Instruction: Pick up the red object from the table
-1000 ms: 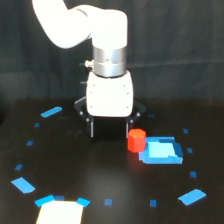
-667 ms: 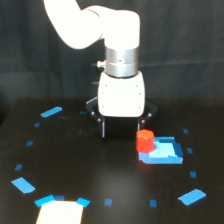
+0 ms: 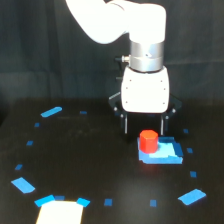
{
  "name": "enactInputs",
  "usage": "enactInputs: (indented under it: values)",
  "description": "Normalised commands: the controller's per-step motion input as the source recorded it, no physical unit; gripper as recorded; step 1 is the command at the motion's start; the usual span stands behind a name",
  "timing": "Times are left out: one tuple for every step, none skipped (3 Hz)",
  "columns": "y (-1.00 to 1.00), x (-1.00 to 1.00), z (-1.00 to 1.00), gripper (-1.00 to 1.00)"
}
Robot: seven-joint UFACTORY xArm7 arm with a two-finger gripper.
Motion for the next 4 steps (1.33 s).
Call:
enactInputs:
  values:
    - [-0.52, -0.07, -0.42, -1.00]
    - [0.09, -0.97, 0.24, -1.00]
    - [0.66, 0.45, -0.99, -1.00]
    - [-0.27, -1.00, 0.47, -1.00]
